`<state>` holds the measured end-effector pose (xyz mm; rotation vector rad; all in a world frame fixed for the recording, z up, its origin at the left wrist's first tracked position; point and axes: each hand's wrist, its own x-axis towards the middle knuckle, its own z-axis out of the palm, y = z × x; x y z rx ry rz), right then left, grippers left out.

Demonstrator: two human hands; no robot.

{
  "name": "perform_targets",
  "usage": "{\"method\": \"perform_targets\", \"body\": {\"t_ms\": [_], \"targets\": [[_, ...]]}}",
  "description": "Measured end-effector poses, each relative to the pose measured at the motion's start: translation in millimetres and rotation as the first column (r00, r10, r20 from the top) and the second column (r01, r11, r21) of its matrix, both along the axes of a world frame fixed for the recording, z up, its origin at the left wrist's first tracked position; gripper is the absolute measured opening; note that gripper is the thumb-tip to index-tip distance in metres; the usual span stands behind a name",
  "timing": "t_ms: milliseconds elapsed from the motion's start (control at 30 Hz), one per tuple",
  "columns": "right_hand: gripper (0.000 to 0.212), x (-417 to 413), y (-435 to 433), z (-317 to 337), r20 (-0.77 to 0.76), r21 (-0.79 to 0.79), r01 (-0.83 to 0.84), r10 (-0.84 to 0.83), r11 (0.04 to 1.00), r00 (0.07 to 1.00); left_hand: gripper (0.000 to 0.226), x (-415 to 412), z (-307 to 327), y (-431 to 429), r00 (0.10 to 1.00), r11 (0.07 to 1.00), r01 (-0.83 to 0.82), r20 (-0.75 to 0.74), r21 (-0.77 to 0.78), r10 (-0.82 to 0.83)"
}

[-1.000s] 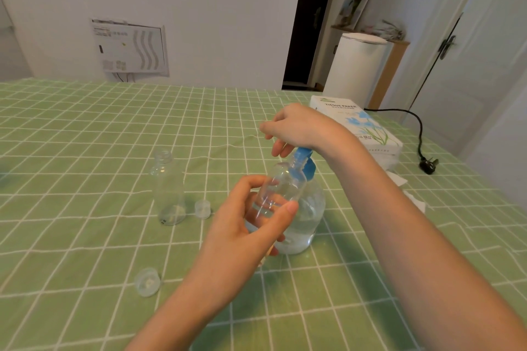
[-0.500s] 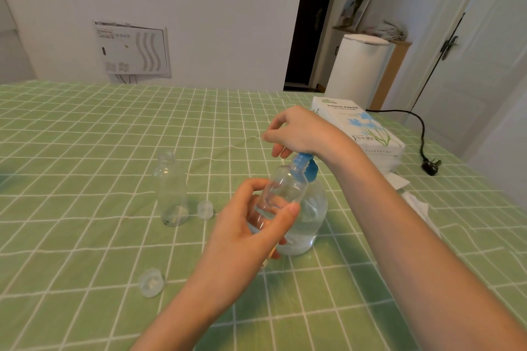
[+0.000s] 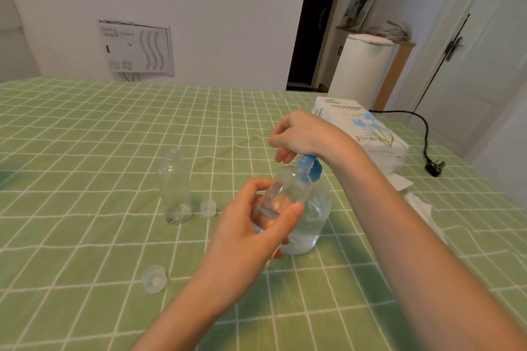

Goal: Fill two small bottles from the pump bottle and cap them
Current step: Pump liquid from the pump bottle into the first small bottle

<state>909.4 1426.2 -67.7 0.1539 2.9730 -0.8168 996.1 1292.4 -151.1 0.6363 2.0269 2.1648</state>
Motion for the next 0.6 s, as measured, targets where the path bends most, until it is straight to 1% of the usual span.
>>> {"method": "perform_targets", "body": {"t_ms": [200,267,400,600], "targets": [[0.011,0,1,-3,-0.045,-0.018,-0.001,0.001,1.0,0.999,0.028,0,-1,-1,1.0,1.0,0.007,-0.008,-0.014,-0.007],[0.011,0,1,0,-0.063,-0.023,-0.004,0.002,1.0,0.998,0.027,0,0,-1,1.0,1.0,0.013,-0.009,-0.007,-0.013],[0.012,-1,2,7,-0.097,-0.006,-0.005,0.004,1.0,0.995,0.031,1,3,-1,1.0,1.0,0.017,-0.019,-0.003,-0.017],[0.012,-2,0,5,-0.055,-0.003,-0.007,0.007,1.0,0.998,0.035,1,3,0,0.999,1.0,0.007,-0.032,-0.014,-0.008]]}}
